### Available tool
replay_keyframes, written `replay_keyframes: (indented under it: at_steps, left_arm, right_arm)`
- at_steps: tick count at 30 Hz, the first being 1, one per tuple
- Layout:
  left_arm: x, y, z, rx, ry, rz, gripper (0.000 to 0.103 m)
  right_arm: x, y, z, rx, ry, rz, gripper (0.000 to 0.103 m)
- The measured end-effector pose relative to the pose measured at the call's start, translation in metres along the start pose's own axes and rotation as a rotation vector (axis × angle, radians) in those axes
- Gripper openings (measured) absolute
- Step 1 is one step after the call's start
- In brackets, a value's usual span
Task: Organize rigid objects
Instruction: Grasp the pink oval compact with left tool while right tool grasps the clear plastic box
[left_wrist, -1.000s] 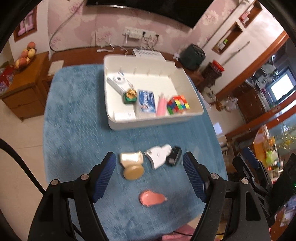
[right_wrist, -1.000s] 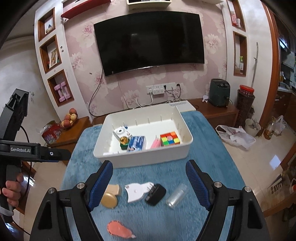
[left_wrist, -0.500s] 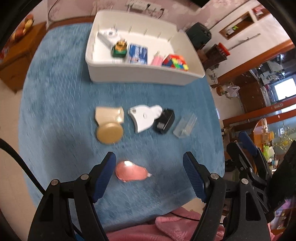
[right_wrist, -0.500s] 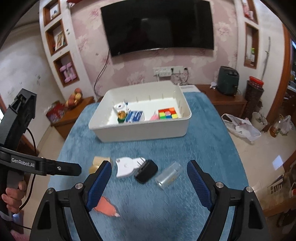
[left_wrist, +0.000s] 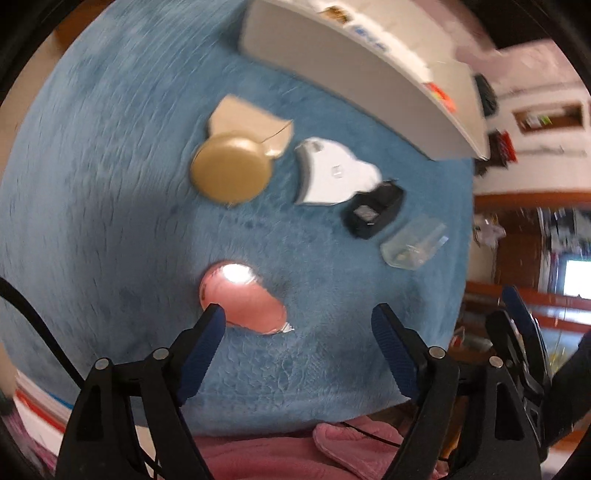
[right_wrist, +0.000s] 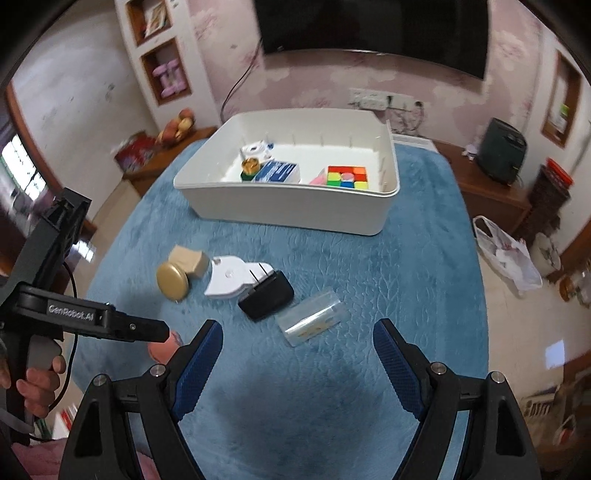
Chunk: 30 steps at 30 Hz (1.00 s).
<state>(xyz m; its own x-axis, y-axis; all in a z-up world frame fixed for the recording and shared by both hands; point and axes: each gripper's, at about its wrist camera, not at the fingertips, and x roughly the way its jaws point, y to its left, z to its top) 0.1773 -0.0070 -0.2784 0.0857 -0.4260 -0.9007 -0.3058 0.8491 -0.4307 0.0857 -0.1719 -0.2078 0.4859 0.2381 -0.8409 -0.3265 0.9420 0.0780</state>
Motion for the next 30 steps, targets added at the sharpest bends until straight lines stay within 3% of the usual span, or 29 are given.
replay_keyframes:
  at_steps: [14,19,30]
  left_arm:
    - [0.025,0.027,-0.006,-0.331,0.027,0.029,0.088]
    - [0.026,0.027,-0.003,-0.401,0.020,0.058,0.088]
    - [0.040,0.043,-0.011,-0.461,0.080,0.152,0.087]
  right_arm:
    - [0.061,-0.008,0.013,-0.207,0.161,0.044,0.084]
    - [0.081,-0.011,0.012,-0.235,0.217,0.073,0.084]
    - [0.105,-0.007,0.017,-0.319,0.222,0.102,0.084]
